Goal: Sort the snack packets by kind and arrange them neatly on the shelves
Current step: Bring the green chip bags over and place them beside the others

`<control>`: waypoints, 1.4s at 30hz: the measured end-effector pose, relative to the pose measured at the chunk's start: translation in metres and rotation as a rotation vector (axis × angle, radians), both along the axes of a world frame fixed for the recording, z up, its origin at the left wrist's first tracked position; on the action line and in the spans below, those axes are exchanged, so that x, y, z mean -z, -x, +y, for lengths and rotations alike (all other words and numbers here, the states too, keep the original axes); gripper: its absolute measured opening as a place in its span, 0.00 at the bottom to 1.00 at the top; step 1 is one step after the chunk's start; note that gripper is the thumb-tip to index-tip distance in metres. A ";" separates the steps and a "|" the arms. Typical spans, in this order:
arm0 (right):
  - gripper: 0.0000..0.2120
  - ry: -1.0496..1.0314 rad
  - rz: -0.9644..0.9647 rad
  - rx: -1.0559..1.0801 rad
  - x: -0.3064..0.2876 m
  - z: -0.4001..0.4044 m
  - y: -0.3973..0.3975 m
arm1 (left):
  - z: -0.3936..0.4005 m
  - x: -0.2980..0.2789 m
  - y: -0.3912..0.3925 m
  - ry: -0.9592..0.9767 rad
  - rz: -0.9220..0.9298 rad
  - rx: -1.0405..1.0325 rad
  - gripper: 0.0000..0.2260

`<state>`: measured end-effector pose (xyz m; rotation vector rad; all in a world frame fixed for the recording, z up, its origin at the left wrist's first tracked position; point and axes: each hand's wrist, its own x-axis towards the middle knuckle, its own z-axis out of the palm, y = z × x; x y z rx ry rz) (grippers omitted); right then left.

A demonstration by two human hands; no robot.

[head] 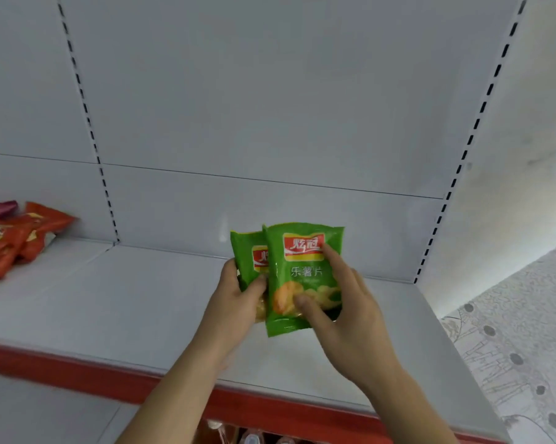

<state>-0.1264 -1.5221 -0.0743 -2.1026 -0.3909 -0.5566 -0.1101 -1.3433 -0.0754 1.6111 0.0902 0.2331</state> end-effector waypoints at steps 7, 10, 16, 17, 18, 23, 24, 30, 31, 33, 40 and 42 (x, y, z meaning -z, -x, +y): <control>0.36 0.042 -0.016 -0.097 0.003 0.088 0.028 | 0.057 -0.013 0.047 0.092 -0.083 0.038 0.22; 0.35 -0.019 0.000 -0.160 0.000 0.133 0.046 | 0.103 -0.011 0.068 0.035 -0.117 -0.040 0.23; 0.29 -0.049 0.022 -0.216 0.008 0.227 0.068 | 0.207 -0.004 0.099 0.050 -0.109 -0.144 0.22; 0.29 -0.054 0.026 -0.213 0.009 0.241 0.069 | 0.220 -0.003 0.103 0.059 -0.109 -0.163 0.22; 0.29 -0.059 0.029 -0.209 0.009 0.253 0.069 | 0.234 -0.003 0.105 0.067 -0.104 -0.182 0.22; 0.28 -0.115 0.044 -0.167 0.005 0.302 0.049 | 0.292 0.003 0.102 -0.042 -0.122 -0.284 0.13; 0.28 -0.111 0.038 -0.145 0.004 0.311 0.040 | 0.303 0.005 0.097 -0.056 -0.129 -0.312 0.11; 0.29 -0.028 0.041 0.054 -0.010 0.352 -0.036 | 0.368 0.007 0.065 -0.067 -0.135 -0.427 0.09; 0.29 -0.008 0.052 0.058 -0.010 0.360 -0.051 | 0.377 0.006 0.059 -0.058 -0.141 -0.447 0.09; 0.30 0.025 0.083 0.033 -0.008 0.381 -0.079 | 0.392 0.003 0.046 -0.050 -0.151 -0.472 0.09; 0.39 0.206 0.210 -0.032 0.016 0.439 -0.140 | 0.429 -0.001 0.010 -0.042 -0.146 -0.404 0.04; 0.39 0.285 0.229 -0.017 0.026 0.445 -0.145 | 0.435 0.000 0.003 -0.040 -0.151 -0.365 0.05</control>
